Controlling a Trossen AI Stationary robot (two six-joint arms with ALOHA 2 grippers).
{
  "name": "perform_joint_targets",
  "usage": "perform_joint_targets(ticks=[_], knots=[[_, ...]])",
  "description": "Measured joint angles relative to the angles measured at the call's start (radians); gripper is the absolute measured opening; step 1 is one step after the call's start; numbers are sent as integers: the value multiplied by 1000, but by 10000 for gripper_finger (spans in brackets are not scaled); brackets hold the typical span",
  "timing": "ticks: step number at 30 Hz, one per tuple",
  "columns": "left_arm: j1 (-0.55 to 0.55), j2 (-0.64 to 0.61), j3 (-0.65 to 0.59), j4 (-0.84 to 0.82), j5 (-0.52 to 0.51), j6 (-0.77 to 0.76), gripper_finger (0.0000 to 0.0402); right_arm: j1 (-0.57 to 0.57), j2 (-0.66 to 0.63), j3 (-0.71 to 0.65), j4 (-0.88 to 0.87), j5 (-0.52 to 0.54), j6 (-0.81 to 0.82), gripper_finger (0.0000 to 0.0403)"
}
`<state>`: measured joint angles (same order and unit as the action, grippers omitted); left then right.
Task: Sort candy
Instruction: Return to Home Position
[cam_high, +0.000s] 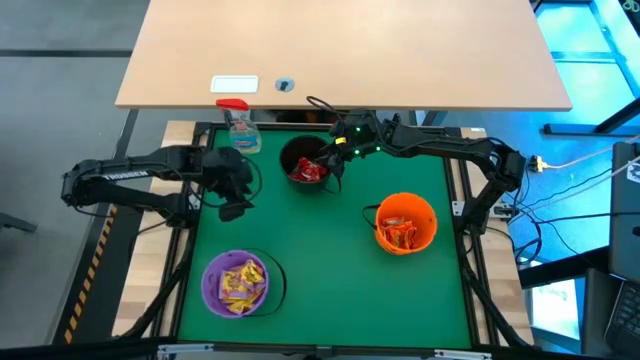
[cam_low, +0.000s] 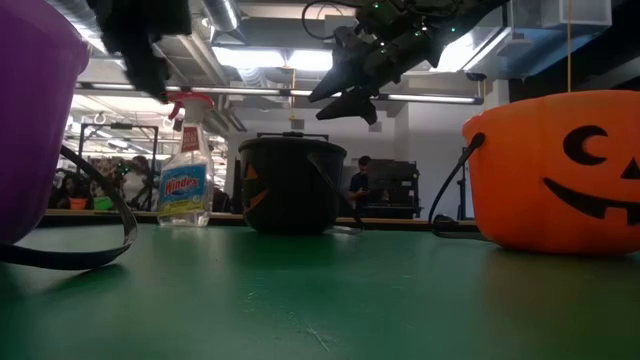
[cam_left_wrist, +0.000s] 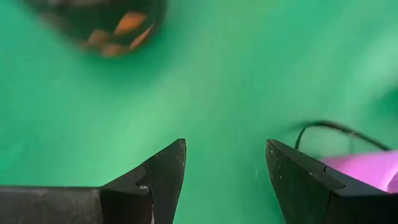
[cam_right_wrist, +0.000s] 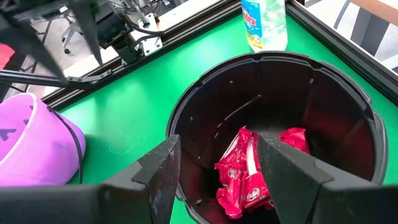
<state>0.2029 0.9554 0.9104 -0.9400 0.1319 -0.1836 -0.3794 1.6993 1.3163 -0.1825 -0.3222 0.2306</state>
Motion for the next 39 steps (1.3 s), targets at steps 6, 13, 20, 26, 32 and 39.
perform_joint_targets(ticks=[6, 13, 20, 26, 32, 39], knots=[[66, 41, 45, -221, -2, -77, 211, 0, 0, 0, 0, 0, 0, 209], [72, 171, 25, -238, -31, -130, 211, 0, 0, 0, 0, 0, 0, 209], [62, 238, -51, -230, -93, -191, 211, 0, 0, 0, 0, 0, 0, 209], [62, 212, -206, -166, -107, -302, 211, 0, 0, 0, 0, 0, 0, 209], [59, 195, -336, -101, -93, -423, 211, 0, 0, 0, 0, 0, 0, 209], [19, 194, -343, -97, -83, -548, 211, 0, 0, 0, 0, 0, 0, 209]])
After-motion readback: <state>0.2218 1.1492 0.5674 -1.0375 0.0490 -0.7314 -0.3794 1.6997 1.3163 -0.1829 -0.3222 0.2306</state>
